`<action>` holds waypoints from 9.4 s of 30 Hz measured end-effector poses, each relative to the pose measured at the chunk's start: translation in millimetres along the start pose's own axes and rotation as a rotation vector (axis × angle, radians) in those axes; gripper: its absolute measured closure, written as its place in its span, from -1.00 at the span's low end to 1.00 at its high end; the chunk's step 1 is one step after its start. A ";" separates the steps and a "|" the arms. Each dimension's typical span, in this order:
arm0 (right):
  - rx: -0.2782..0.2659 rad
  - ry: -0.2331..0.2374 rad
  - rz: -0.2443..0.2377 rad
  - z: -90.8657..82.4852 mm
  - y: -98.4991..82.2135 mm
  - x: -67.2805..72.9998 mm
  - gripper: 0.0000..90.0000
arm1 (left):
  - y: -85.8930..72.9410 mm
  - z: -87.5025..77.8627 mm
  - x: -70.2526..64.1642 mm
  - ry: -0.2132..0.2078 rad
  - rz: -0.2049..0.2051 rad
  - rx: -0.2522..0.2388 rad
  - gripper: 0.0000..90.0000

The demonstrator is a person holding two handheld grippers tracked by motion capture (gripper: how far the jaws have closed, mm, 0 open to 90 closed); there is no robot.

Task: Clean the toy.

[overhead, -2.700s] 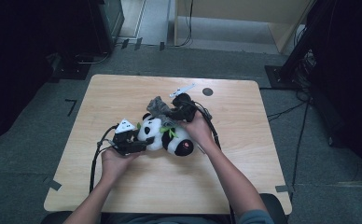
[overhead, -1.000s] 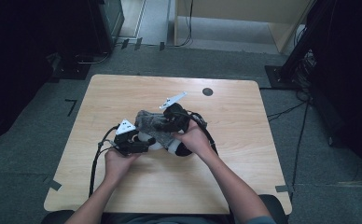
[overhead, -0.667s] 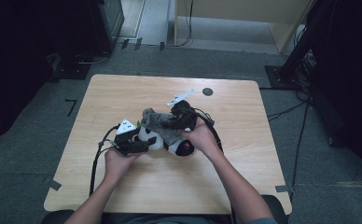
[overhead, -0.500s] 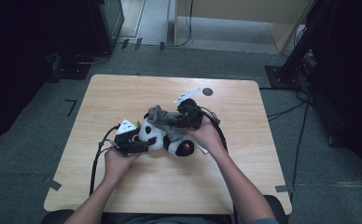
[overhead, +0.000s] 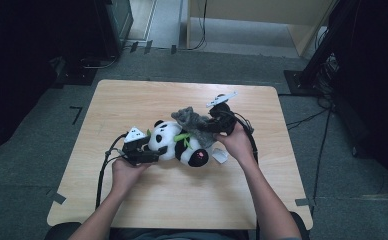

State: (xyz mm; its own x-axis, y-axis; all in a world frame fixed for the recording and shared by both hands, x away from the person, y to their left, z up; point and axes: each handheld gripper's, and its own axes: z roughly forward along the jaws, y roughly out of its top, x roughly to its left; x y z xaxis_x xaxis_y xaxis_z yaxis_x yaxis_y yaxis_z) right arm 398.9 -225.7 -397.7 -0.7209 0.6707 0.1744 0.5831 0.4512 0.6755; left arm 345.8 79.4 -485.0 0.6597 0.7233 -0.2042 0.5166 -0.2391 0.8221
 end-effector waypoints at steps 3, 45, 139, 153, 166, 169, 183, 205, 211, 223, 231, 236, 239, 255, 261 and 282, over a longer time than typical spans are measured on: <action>-0.013 -0.030 0.003 -7.0 -2.3 -4.0 0.81 | 0.1 0.3 0.4 -0.001 0.000 -0.002 -0.51; -0.188 -0.177 0.154 -78.9 -35.1 -50.0 0.82 | 1.7 -1.0 0.6 -0.014 0.002 0.002 -0.50; -0.013 -0.076 0.159 -16.7 -118.8 -31.4 0.79 | 2.0 0.6 7.4 -0.054 -0.010 0.019 -0.48; -0.223 -0.106 0.206 -64.9 -96.4 -34.7 0.80 | 0.0 0.7 6.1 -0.045 -0.011 0.004 -0.51; -0.244 -0.009 0.080 -52.4 -49.8 4.4 0.79 | -2.9 0.4 3.7 -0.028 -0.010 -0.014 -0.51; -0.208 0.039 0.039 -32.1 -43.0 17.8 0.79 | -3.3 0.5 3.4 -0.026 -0.010 -0.017 -0.51; -0.133 0.063 0.015 0.6 -54.8 23.6 0.79 | -2.0 0.6 1.0 -0.015 -0.008 0.003 -0.49; 0.010 -0.037 0.127 -0.2 -106.6 -12.7 0.80 | 2.6 2.2 7.6 -0.049 -0.039 0.005 -0.49; 0.013 -0.066 0.175 -9.4 -113.8 -23.3 0.80 | 3.3 2.9 8.4 -0.053 -0.040 0.004 -0.48; -0.174 -0.007 0.201 -58.5 -102.1 -10.8 0.80 | 4.4 2.7 8.8 -0.054 -0.037 0.012 -0.47; -0.204 0.037 0.134 -70.7 -83.5 20.8 0.80 | 5.3 2.4 7.8 -0.050 -0.041 0.017 -0.47; -0.179 0.092 0.084 -65.0 -70.9 50.7 0.80 | 5.7 2.5 7.7 -0.049 -0.042 0.019 -0.47; -0.132 0.105 0.020 -49.9 -65.7 72.7 0.79 | 6.3 2.5 7.3 -0.047 -0.048 0.024 -0.46; -0.131 0.004 0.055 -42.1 -94.6 53.0 0.80 | 6.9 2.6 5.5 -0.044 -0.041 0.043 -0.42; -0.089 0.012 0.130 -28.6 -106.5 42.8 0.81 | 6.6 2.8 5.6 -0.041 -0.038 0.049 -0.42; -0.043 -0.030 0.166 -17.6 -124.8 11.8 0.79 | 6.4 2.7 7.5 -0.050 -0.044 0.040 -0.42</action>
State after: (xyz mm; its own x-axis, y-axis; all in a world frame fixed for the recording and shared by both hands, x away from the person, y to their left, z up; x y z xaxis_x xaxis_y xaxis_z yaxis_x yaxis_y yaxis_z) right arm 311.0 -284.5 -467.4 -0.6044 0.7514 0.2649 0.6761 0.3078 0.6695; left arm 355.5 81.5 -482.7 0.6614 0.7009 -0.2668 0.5664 -0.2337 0.7903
